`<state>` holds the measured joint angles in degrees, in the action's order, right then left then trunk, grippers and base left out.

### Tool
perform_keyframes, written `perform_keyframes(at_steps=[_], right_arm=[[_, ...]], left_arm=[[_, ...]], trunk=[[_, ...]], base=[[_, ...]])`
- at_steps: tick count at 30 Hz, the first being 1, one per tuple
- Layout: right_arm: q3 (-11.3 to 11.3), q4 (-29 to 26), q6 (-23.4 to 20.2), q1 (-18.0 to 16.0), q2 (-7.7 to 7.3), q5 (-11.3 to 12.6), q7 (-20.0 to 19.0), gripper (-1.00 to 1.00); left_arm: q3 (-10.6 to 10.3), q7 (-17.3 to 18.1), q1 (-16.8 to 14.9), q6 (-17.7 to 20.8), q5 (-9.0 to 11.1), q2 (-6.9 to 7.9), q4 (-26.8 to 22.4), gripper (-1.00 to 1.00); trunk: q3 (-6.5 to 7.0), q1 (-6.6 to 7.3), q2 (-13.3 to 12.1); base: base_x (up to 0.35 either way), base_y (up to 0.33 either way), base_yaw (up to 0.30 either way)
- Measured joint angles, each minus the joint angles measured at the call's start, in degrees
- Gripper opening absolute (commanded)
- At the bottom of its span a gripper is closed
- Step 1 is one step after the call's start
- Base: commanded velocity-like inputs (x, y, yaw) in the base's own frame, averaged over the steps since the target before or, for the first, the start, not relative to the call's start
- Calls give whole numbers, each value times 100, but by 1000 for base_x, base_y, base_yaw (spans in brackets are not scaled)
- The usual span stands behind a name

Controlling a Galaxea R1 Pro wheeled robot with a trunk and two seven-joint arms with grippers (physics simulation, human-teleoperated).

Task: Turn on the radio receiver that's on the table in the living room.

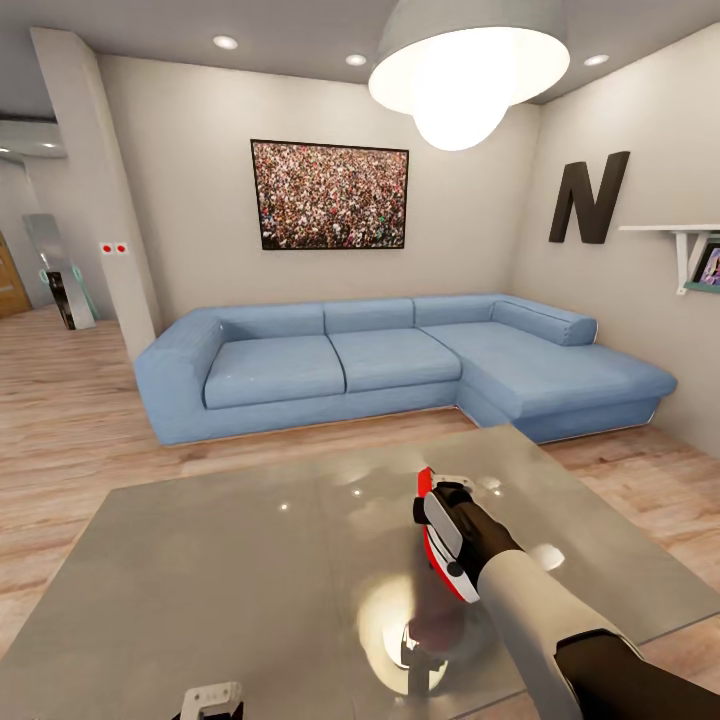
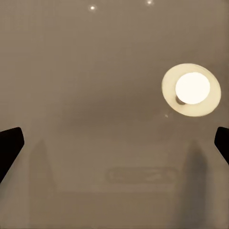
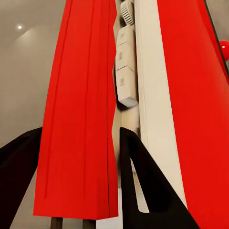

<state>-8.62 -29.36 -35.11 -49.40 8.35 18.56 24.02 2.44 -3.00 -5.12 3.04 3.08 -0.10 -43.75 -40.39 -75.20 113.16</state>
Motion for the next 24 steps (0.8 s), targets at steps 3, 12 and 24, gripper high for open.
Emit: perform_keyframes(at_steps=[3,12,24], right_arm=[[-1,1,-3,-3,0,2,1,-100],[3,1,2,0,0,21,-2,-100],[4,1,4,1,0,13,-2,-100]], left_arm=[[2,-1,0,3,0,0,-1,100],[8,-7,1,-4,-13,14,238,100],[10,-14,1,-2,-19,51,675,100]], trunk=[[0,0,0],[107,131,-239],[322,395,-721]], base=[[0,0,0],[0,0,0],[0,0,0]])
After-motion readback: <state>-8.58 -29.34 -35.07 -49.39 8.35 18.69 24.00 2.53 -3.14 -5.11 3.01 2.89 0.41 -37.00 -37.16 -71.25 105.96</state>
